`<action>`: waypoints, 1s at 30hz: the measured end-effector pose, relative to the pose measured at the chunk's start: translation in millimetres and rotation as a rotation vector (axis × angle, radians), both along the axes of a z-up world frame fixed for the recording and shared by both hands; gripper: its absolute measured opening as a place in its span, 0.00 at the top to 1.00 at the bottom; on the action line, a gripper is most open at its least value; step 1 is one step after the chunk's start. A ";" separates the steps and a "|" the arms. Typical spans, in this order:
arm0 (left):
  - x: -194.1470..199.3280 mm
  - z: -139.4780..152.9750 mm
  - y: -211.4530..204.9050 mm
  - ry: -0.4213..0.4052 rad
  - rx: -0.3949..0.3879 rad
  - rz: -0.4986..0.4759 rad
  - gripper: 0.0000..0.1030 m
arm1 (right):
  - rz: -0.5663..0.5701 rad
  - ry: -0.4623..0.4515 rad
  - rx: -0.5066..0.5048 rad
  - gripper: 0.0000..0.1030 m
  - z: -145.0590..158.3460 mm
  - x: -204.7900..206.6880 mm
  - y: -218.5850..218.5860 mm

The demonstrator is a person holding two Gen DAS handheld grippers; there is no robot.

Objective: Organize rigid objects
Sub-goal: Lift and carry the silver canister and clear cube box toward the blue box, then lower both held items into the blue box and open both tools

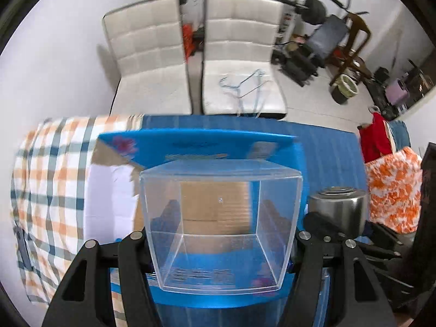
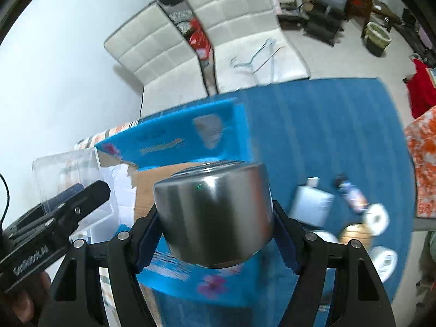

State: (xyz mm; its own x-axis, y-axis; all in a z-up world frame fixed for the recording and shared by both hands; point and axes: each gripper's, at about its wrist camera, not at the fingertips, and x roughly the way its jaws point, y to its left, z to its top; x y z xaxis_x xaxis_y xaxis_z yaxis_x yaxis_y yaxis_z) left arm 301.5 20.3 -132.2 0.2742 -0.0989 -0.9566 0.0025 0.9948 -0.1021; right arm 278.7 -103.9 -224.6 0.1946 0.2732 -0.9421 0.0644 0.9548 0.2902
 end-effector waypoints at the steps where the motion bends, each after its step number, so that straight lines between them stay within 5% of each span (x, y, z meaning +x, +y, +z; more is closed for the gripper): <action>1: 4.2 -9.5 11.9 0.016 -0.001 0.005 0.41 | -0.003 0.017 -0.001 0.26 -10.6 6.3 11.7; 9: 33.2 -91.0 68.2 0.166 -0.082 0.011 0.41 | -0.025 0.098 -0.085 0.26 -87.8 50.1 42.9; 16: 49.1 -136.1 83.2 0.252 -0.155 0.017 0.41 | -0.033 0.125 -0.139 0.26 -115.0 62.7 55.5; 24: 48.8 -150.7 94.2 0.313 -0.247 0.040 0.41 | -0.031 0.147 -0.147 0.24 -109.1 56.4 52.6; 30: 53.3 -159.9 87.8 0.363 -0.284 0.019 0.41 | 0.025 0.193 -0.175 0.11 -101.4 30.1 55.4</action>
State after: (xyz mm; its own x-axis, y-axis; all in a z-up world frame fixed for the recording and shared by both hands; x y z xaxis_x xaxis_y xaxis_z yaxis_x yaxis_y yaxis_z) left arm 354.8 108.1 -292.1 -0.0694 -0.3690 -0.9268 -0.1014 0.9269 -0.3615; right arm 308.7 -48.6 -326.0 0.0014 0.1050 -0.9945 0.0783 0.9914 0.1048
